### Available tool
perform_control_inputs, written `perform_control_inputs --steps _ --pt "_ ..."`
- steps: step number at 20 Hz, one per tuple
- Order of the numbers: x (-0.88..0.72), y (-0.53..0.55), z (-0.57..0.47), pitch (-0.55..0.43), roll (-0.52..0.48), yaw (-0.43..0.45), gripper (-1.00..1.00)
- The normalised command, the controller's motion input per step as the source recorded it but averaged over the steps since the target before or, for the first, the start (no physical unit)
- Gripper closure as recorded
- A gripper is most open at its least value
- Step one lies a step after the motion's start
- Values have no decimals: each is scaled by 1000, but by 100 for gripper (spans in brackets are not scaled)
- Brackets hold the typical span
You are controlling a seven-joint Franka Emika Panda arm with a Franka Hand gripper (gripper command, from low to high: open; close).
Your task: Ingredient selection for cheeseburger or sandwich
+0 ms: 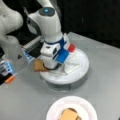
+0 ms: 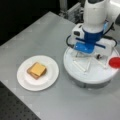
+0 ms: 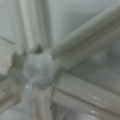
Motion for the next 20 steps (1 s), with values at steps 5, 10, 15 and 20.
perform_control_inputs --steps 5,10,15,20 --pt "-412 -103 -222 -177 40 54 -100" --pt "-426 -110 -246 -179 -18 178 -100" --pt "-393 -77 -245 -141 -133 327 -100" --pt "-365 -23 -227 -94 -192 404 -100"
